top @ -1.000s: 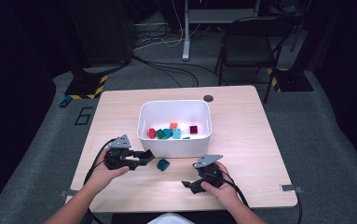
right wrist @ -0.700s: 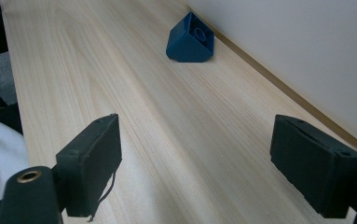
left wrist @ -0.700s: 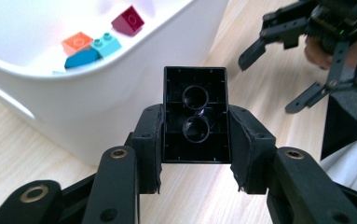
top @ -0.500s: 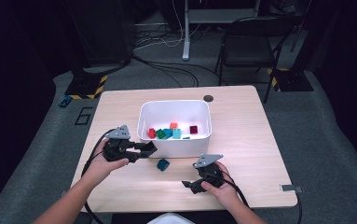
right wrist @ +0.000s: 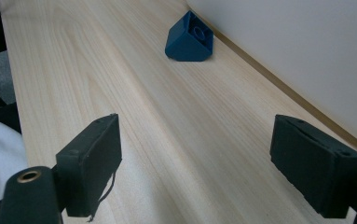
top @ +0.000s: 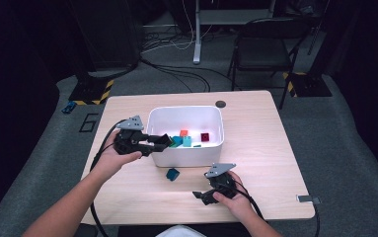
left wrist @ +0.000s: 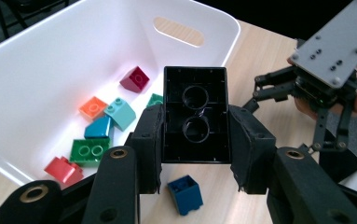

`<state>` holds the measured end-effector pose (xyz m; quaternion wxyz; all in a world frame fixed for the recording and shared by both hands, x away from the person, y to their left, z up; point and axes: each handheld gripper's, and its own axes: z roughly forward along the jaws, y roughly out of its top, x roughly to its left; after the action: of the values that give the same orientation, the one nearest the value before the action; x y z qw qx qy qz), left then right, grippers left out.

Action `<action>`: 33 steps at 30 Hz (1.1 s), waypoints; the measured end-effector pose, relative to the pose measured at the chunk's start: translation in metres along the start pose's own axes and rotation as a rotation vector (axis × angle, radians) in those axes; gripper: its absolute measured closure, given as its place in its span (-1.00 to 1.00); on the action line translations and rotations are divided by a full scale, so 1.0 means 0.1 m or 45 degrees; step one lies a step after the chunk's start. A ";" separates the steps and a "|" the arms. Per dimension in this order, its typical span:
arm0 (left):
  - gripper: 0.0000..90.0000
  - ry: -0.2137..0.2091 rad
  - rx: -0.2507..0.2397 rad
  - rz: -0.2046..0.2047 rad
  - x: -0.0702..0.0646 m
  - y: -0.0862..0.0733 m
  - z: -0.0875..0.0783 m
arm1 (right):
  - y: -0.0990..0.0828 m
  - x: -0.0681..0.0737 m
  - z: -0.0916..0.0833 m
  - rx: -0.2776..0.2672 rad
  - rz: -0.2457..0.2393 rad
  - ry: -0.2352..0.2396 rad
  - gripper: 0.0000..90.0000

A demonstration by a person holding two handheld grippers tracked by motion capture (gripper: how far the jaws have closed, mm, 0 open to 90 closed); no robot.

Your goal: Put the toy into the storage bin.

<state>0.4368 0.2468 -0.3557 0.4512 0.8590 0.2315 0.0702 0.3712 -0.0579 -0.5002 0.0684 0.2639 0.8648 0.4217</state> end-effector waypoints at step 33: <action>0.30 -0.020 -0.007 0.026 0.32 0.80 0.66 | 0.00 -0.02 -0.02 -0.005 0.003 -0.004 -0.65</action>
<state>0.5132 0.1741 -0.3325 0.4547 0.8605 0.2190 0.0687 0.3718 -0.0602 -0.4994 0.0699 0.2653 0.8635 0.4232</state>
